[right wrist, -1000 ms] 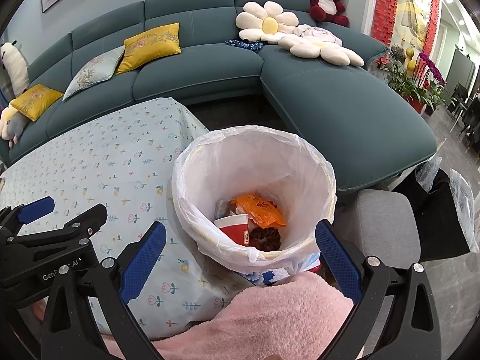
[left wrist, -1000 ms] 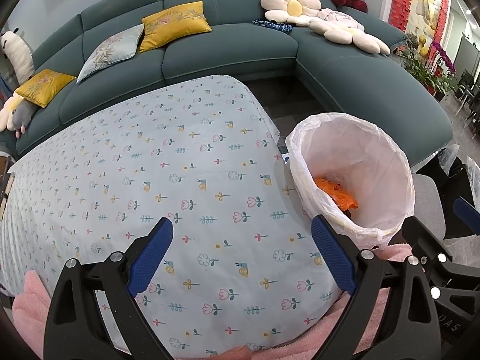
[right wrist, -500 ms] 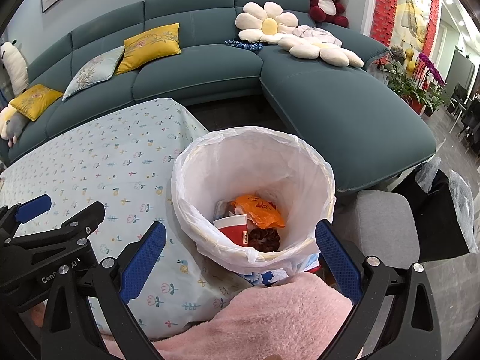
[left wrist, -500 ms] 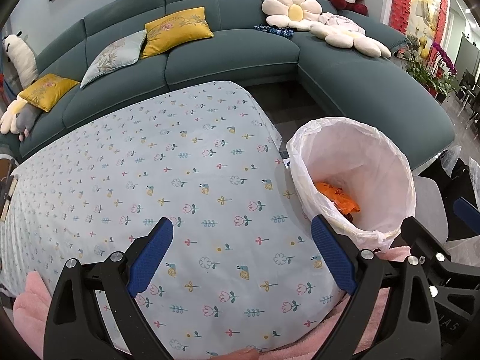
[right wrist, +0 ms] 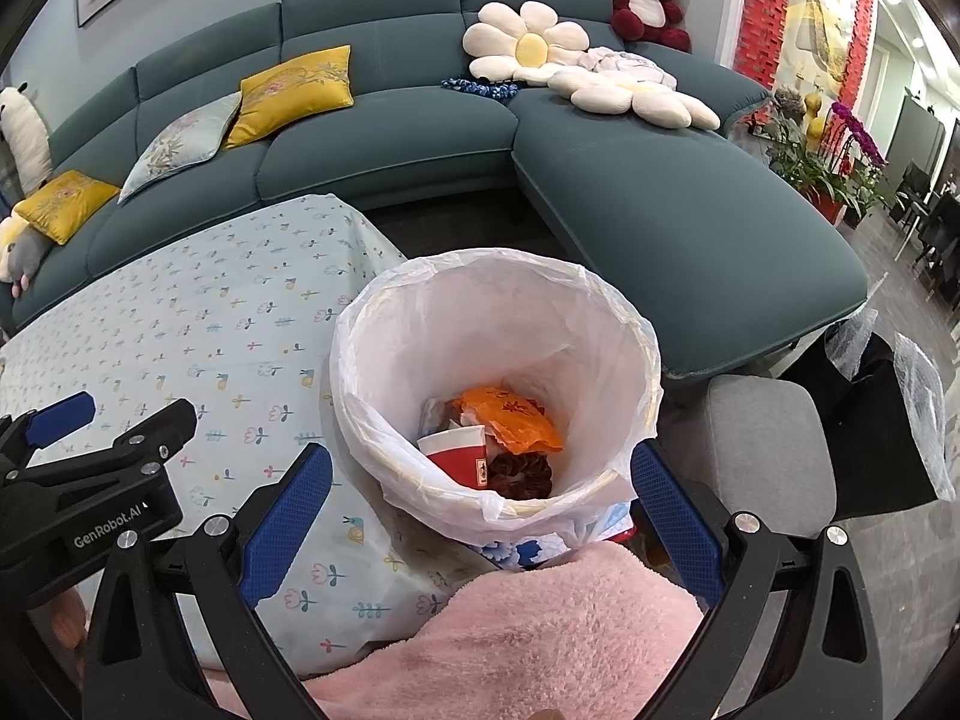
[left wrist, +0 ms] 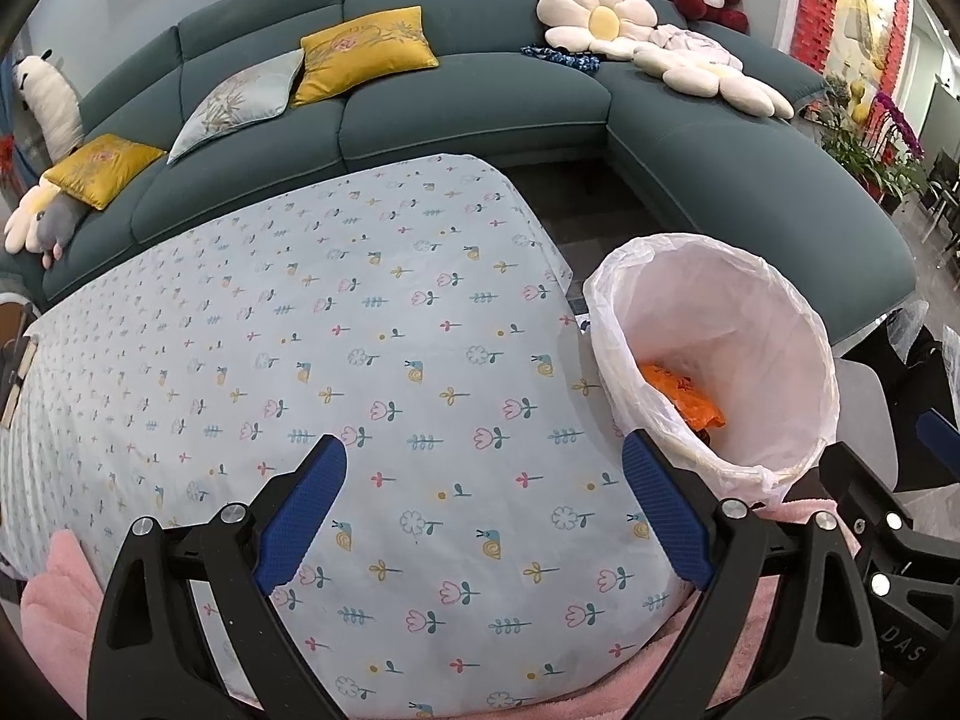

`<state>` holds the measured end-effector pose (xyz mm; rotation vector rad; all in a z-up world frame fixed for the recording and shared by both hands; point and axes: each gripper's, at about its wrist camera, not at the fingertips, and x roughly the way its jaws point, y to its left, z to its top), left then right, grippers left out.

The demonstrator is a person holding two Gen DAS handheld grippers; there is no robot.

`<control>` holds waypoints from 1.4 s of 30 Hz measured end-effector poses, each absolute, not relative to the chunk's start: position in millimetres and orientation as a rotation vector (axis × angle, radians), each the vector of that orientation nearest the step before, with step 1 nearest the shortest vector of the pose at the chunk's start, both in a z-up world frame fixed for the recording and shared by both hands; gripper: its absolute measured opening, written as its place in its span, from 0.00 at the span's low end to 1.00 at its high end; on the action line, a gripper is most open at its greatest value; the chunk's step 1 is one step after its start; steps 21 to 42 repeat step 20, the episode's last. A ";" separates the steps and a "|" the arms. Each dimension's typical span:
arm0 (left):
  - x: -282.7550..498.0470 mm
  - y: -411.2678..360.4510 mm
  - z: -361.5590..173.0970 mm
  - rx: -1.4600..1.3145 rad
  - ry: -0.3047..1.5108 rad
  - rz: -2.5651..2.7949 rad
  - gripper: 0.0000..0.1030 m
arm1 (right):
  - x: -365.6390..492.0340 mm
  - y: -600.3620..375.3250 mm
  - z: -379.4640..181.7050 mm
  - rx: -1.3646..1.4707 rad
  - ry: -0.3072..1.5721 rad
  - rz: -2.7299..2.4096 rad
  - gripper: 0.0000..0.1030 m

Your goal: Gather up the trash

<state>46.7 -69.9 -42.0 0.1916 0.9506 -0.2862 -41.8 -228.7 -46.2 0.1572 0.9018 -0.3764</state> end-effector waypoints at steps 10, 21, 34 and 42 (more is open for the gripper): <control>46.8 -70.2 -42.9 0.207 0.948 -0.285 0.86 | -40.6 -227.8 -48.2 0.153 0.909 -0.375 0.93; 49.3 -70.3 -44.1 0.203 0.953 -0.313 0.86 | -39.1 -229.7 -48.6 0.155 0.911 -0.381 0.93; 49.3 -70.3 -44.1 0.203 0.953 -0.313 0.86 | -39.1 -229.7 -48.6 0.155 0.911 -0.381 0.93; 49.3 -70.3 -44.1 0.203 0.953 -0.313 0.86 | -39.1 -229.7 -48.6 0.155 0.911 -0.381 0.93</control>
